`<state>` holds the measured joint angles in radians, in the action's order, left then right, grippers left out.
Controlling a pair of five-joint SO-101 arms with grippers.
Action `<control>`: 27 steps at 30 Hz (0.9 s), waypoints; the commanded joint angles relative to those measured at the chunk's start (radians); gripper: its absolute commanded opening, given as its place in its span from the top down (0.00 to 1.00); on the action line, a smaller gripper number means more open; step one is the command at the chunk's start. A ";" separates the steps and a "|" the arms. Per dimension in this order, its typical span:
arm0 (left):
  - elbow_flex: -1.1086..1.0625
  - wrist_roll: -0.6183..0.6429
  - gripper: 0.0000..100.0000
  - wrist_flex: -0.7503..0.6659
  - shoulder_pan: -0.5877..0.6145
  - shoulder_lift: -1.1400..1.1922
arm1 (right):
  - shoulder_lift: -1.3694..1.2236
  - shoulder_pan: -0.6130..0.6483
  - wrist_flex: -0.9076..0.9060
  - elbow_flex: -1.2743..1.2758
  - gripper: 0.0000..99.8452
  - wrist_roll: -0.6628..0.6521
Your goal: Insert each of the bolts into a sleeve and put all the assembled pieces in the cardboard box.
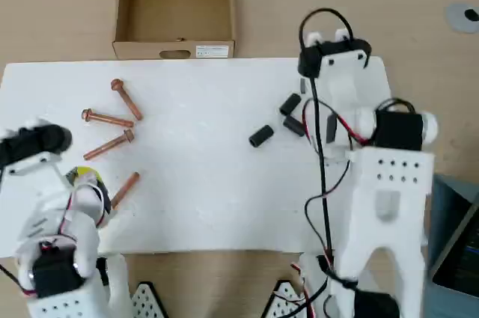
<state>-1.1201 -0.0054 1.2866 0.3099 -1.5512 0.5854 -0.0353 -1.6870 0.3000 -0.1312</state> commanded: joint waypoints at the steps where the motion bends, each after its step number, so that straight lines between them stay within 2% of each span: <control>1: 0.239 0.020 1.00 0.000 -0.012 0.239 | 0.074 -0.036 0.034 0.054 0.99 0.009; 6: 0.494 0.023 1.00 0.003 -0.012 0.587 | 0.116 -0.041 0.041 0.140 0.99 0.009; 10: 0.657 0.092 0.99 0.015 -0.014 0.812 | 0.148 -0.041 0.041 0.193 0.99 0.009; 15: 0.810 0.153 0.99 0.043 -0.014 1.047 | 0.200 -0.041 0.041 0.263 0.99 0.011; 23: 1.028 0.155 0.99 0.044 -0.015 1.380 | 0.268 -0.097 0.081 0.323 0.99 0.040; 27: 1.152 0.153 0.99 0.068 -0.054 1.532 | 0.269 -0.113 0.081 0.323 0.99 0.040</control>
<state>-0.0921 0.1450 1.3311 0.2915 -0.0875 0.8324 -0.1304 -1.6241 0.6237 -0.1005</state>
